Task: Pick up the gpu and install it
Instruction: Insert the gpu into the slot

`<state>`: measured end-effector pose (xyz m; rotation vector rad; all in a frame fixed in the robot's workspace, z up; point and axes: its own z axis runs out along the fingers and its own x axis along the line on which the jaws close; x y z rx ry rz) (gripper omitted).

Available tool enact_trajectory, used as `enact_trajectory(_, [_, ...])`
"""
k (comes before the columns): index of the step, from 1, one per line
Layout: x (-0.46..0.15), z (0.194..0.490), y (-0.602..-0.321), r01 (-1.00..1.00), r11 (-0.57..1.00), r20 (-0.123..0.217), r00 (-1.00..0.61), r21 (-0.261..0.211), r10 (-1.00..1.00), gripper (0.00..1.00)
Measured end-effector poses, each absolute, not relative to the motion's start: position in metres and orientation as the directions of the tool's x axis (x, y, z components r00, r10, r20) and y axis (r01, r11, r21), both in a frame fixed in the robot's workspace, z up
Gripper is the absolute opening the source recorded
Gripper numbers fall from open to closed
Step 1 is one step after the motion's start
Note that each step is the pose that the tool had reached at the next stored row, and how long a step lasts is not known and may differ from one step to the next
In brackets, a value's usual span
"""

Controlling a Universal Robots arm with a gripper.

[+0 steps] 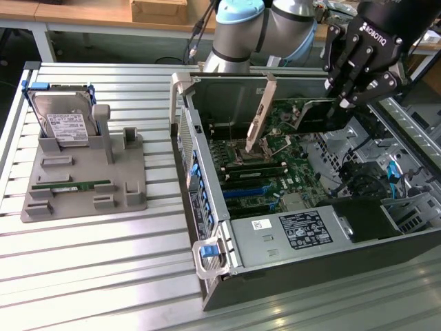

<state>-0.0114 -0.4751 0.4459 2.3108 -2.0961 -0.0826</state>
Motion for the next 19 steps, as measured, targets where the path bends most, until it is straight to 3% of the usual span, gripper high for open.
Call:
enact_trajectory(2, [-0.006, 0.444, -0.475, -0.994, -0.099, -0.034, 0.097, 0.054, -0.995, 0.27])
enact_trajectory(5, [-0.005, 0.443, -0.475, -0.994, -0.102, -0.108, 0.097, 0.047, -0.989, 0.27])
enact_trajectory(7, [-0.005, 0.441, -0.477, -0.994, -0.103, -0.131, 0.097, 0.045, -0.987, 0.27])
enact_trajectory(19, [-0.006, 0.407, -0.482, -0.998, -0.034, -0.134, 0.027, 0.045, -0.991, 0.27])
